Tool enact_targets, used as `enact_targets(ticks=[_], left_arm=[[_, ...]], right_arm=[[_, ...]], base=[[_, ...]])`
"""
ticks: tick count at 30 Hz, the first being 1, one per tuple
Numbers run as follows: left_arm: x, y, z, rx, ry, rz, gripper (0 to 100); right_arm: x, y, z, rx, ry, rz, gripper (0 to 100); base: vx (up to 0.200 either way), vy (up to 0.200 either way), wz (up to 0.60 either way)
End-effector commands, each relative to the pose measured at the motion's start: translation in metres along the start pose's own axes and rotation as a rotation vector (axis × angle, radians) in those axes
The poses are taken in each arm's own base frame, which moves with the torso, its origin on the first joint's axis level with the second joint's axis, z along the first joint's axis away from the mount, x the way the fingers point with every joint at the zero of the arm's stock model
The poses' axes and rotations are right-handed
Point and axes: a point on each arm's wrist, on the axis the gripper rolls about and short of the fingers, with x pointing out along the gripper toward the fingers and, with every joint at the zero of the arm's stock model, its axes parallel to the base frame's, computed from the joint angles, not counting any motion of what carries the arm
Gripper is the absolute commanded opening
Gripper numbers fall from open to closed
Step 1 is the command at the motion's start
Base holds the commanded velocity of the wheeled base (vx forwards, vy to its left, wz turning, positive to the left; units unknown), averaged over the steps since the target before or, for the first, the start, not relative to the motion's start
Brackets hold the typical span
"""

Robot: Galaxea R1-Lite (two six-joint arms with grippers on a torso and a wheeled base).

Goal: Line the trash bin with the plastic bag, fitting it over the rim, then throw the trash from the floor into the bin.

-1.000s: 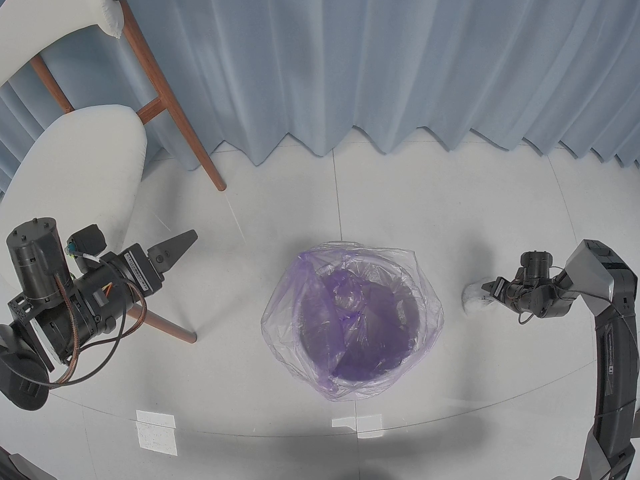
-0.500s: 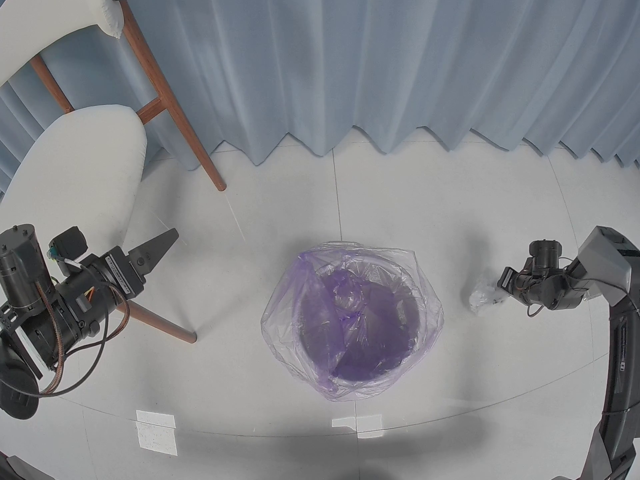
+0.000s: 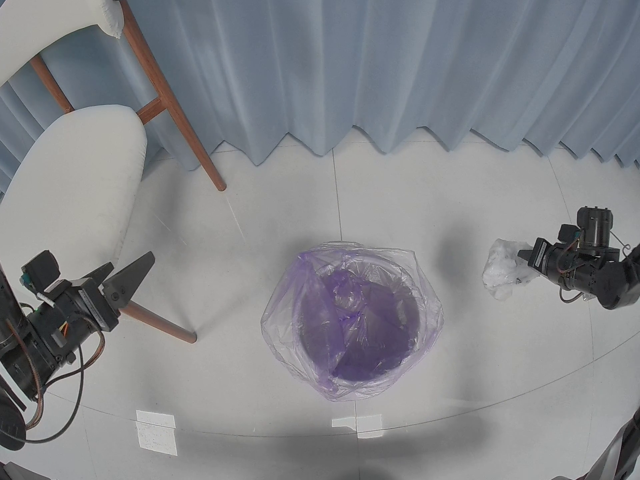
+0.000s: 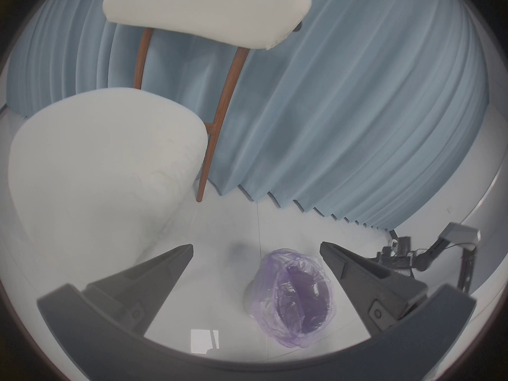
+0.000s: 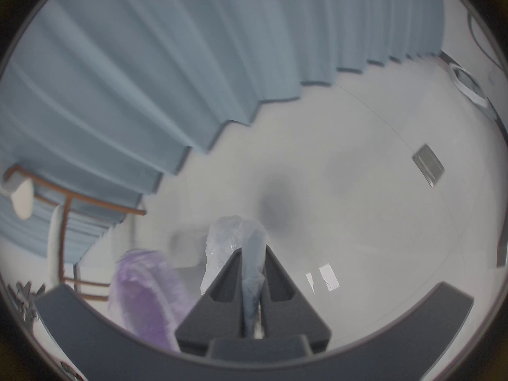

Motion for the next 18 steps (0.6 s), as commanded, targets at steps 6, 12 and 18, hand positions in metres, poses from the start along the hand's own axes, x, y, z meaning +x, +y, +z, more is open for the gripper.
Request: enact_targets(ticks=[6,12,18], left_arm=[[-0.076,0.014,-0.001,0.158,-0.202,0.140,100],[-0.109,0.014,-0.012,0.215,-0.279,0.216,100],[-0.147,0.008,-0.038,0.248,-0.240,0.209,100]], right_arm=[[-0.121,0.088,-0.048,-0.416,-0.149,0.385,0],[-0.111,0.100,-0.059,-0.507,-0.176,0.458,0],[-0.086,0.106,-0.071,-0.598,-0.181,0.488,0]], base=[[0.000,0.000,0.00],[0.000,0.000,0.00],[0.000,0.000,0.00]])
